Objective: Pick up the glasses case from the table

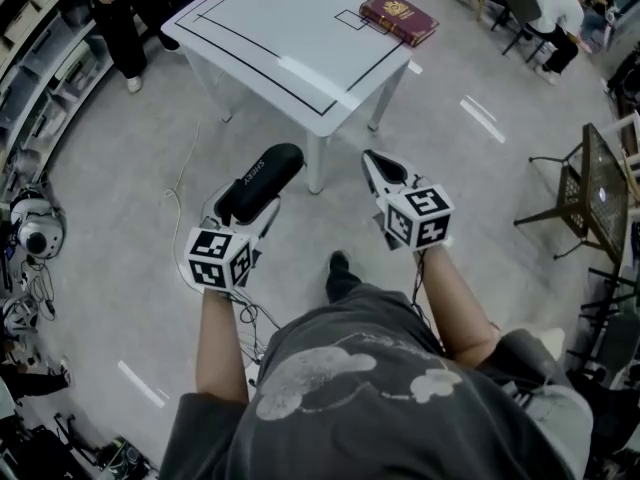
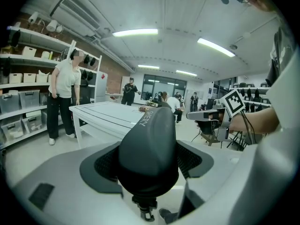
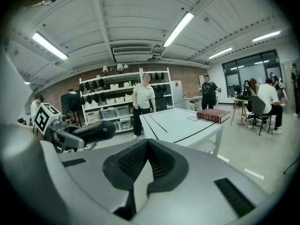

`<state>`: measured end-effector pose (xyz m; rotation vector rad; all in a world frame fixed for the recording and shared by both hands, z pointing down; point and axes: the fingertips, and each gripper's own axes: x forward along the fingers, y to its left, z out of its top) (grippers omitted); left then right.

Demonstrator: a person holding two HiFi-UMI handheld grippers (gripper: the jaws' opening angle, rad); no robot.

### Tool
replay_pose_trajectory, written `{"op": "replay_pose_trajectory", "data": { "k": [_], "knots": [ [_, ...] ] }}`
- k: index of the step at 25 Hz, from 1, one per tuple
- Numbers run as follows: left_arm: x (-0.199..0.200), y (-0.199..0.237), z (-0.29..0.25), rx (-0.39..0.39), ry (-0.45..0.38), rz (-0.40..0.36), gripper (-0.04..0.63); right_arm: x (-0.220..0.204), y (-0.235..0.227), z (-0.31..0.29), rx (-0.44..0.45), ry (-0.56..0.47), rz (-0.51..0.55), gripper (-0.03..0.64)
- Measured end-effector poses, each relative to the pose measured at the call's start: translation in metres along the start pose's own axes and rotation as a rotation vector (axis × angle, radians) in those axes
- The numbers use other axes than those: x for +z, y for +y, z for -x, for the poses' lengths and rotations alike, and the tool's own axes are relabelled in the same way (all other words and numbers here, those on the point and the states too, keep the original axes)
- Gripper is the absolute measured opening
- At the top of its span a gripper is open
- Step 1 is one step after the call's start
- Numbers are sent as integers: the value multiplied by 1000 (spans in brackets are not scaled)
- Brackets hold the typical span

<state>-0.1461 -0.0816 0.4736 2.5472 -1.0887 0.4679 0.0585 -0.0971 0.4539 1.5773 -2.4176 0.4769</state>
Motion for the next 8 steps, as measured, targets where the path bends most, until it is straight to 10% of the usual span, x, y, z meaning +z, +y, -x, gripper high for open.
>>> {"op": "replay_pose_trajectory", "data": {
  "k": [8],
  "knots": [
    [-14, -24, 50, -15, -21, -22, 347, -2, 44, 48, -1, -35, 21, -2]
  ]
}}
